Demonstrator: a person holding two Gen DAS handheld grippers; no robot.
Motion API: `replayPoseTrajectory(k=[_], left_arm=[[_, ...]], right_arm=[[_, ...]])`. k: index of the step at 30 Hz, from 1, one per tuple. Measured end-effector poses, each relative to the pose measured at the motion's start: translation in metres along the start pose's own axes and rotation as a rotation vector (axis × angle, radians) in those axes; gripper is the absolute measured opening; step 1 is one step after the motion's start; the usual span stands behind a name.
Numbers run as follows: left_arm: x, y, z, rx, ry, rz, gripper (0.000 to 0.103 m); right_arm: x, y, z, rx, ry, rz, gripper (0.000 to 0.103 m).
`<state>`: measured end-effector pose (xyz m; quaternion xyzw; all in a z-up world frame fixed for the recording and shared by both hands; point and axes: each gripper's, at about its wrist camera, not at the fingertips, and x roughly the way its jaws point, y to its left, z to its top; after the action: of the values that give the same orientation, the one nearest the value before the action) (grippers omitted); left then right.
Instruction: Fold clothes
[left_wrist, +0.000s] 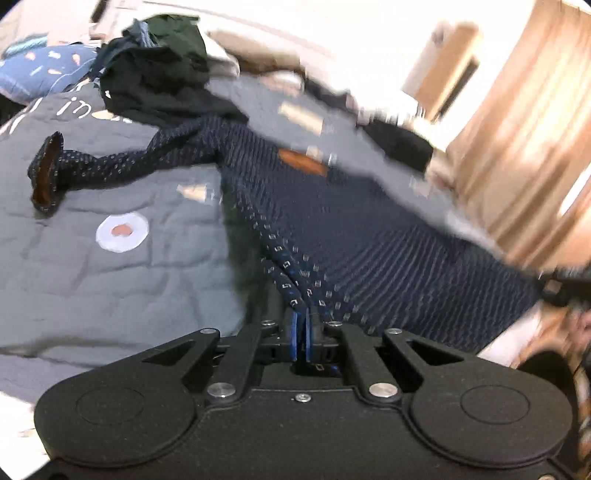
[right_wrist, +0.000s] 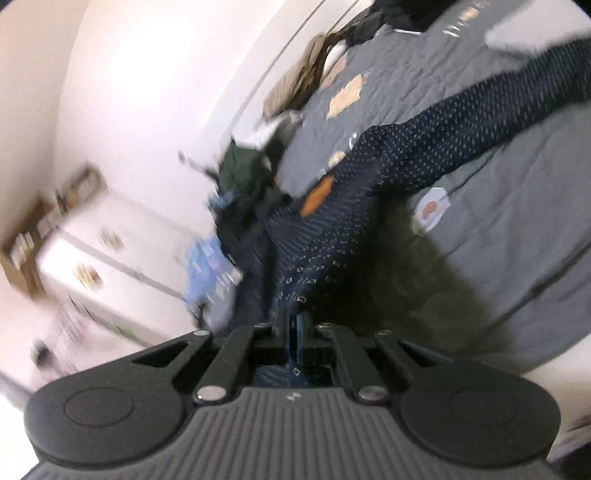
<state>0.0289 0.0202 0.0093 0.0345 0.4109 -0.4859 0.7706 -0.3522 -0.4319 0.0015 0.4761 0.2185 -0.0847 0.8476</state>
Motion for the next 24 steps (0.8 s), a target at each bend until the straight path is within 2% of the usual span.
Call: replayPoseTrajectory(k=[2,5,6,9,13,17,18,24], left_arm=[[0.010,-0.001,-0.006,0.041,0.082,0.046,0.004],[0.026,0.000,-0.014,0.062,0.155,0.121,0.006],[0.030,0.002,-0.014,0.057,0.162,0.148,0.007],[0.033,0.011,-0.013,0.017,0.138,0.199,0.007],[0.025,0.019,-0.005,-0.032,0.054,0.211,0.009],[0.023,0.011,0.001,-0.019,-0.016,0.201,0.035],[0.025,0.007,0.003,-0.008,-0.032,0.194,0.037],[0.046,-0.016,0.019,0.028,-0.081,0.189,0.037]], right_arm=[[0.008,-0.003,0.000,-0.078,0.079,-0.126,0.003],[0.031,-0.015,-0.004,-0.173,0.187,-0.320,0.004],[0.039,-0.018,-0.006,-0.210,0.213,-0.387,0.004],[0.051,-0.024,-0.003,-0.261,0.230,-0.481,0.006],[0.042,-0.017,0.010,-0.291,0.140,-0.480,0.007],[0.043,-0.003,0.028,-0.308,0.054,-0.442,0.009],[0.045,0.000,0.032,-0.317,0.038,-0.428,0.011],[0.082,0.011,0.061,-0.317,-0.049,-0.342,0.026]])
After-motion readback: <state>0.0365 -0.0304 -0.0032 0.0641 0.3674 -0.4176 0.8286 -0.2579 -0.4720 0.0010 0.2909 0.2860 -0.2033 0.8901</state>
